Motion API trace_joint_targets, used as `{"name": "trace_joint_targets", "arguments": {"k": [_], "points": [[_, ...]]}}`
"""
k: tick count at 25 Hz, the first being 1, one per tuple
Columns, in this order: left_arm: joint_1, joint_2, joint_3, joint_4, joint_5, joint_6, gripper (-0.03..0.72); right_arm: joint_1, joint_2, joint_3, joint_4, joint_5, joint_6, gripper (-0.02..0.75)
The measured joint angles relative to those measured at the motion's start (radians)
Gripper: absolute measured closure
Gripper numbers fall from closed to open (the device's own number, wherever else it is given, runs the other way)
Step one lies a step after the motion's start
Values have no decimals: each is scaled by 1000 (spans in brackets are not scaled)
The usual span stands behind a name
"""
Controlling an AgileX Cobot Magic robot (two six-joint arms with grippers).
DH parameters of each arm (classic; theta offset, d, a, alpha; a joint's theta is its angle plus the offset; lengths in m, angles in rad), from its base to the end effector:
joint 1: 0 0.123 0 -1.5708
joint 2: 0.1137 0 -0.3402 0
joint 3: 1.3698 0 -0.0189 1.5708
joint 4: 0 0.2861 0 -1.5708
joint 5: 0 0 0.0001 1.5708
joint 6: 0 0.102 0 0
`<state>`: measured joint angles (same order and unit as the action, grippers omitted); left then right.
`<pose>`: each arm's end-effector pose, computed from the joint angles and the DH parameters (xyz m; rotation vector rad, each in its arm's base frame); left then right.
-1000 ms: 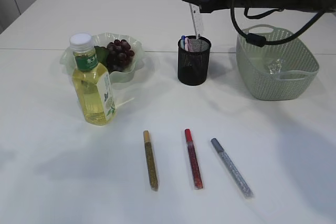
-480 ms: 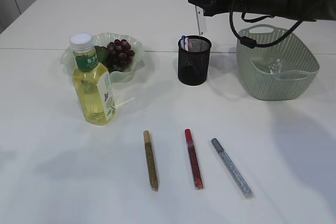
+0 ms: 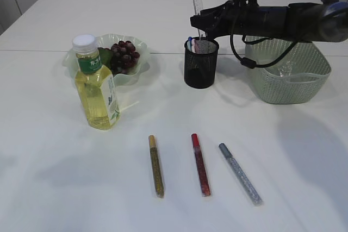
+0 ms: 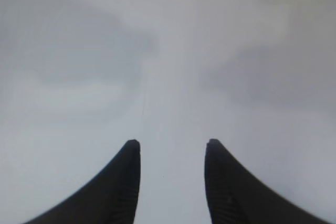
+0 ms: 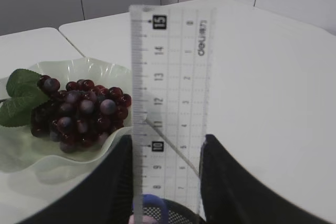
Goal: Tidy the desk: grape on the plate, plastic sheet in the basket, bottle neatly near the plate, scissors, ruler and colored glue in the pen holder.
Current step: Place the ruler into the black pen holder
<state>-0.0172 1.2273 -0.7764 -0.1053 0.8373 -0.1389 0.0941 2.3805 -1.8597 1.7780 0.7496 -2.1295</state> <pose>0.2334 -0.0120 0.2754 -0.2461 2.7645 -0.1670 0.6035 0.1253 0.2068 -0.8175 1.5833 0.5263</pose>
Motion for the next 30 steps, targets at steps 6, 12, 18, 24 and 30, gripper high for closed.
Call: {"name": "trace_joint_targets", "arguments": {"k": [6, 12, 18, 24, 30], "points": [[0, 0, 0, -1, 2, 0, 390, -2, 14, 0, 0, 0, 0, 414], [0, 0, 0, -19, 4, 0, 390, -4, 14, 0, 0, 0, 0, 289], [0, 0, 0, -23, 4, 0, 390, -6, 7, 0, 0, -2, 95, 276], [0, 0, 0, -23, 5, 0, 390, -7, -145, 0, -209, -90, 467, 275], [0, 0, 0, -23, 5, 0, 390, 1, -397, 0, -866, 0, 1219, 297]]}}
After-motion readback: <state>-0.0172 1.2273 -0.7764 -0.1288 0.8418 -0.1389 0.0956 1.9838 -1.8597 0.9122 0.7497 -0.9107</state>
